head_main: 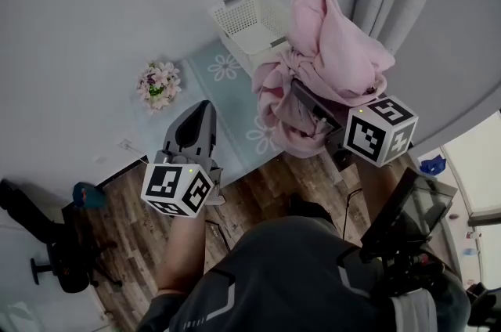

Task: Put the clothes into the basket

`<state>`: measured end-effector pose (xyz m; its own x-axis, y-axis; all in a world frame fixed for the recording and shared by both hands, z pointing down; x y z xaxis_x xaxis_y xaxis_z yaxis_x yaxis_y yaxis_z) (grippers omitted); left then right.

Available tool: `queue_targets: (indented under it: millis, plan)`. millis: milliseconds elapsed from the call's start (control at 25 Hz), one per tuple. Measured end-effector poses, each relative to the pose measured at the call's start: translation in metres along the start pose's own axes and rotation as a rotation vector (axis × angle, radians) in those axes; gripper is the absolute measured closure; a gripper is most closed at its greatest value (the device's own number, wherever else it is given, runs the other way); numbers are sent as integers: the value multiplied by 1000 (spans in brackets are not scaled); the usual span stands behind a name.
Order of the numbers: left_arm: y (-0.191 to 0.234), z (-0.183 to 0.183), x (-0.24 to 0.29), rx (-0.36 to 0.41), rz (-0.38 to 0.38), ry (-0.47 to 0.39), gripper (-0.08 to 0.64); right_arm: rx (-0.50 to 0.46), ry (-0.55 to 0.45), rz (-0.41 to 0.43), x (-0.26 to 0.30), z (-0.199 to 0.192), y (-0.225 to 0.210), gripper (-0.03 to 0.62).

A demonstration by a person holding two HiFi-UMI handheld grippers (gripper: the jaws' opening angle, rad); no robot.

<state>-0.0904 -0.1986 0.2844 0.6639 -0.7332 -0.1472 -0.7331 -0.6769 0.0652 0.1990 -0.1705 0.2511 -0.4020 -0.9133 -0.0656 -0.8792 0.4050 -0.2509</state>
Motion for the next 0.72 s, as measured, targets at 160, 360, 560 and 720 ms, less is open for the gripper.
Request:
queue_targets:
  millis: [160, 360, 560, 720]
  plan:
    - [-2, -2, 34, 7, 56, 6, 552, 10, 6, 46, 19, 11, -40, 250]
    - [-2, -3, 60, 7, 133, 14, 551, 21, 3, 83, 40, 22, -78, 250]
    - [-2, -2, 85, 22, 171, 41, 551, 53, 10, 99, 67, 31, -114, 250]
    - [3, -2, 95, 34, 185, 62, 551, 113, 10, 108, 90, 32, -129, 250]
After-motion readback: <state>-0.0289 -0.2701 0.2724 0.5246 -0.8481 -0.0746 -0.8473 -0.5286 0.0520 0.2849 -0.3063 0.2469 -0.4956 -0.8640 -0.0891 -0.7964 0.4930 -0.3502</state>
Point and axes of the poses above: the fingertips, and each gripper's own axes: x forward along the fingers, y to its left, z out of its top, the point moved 9 cm from there along -x, backward along the fingers, and after that the axes turned 9 degrees about -y, right-handed, at the moved point
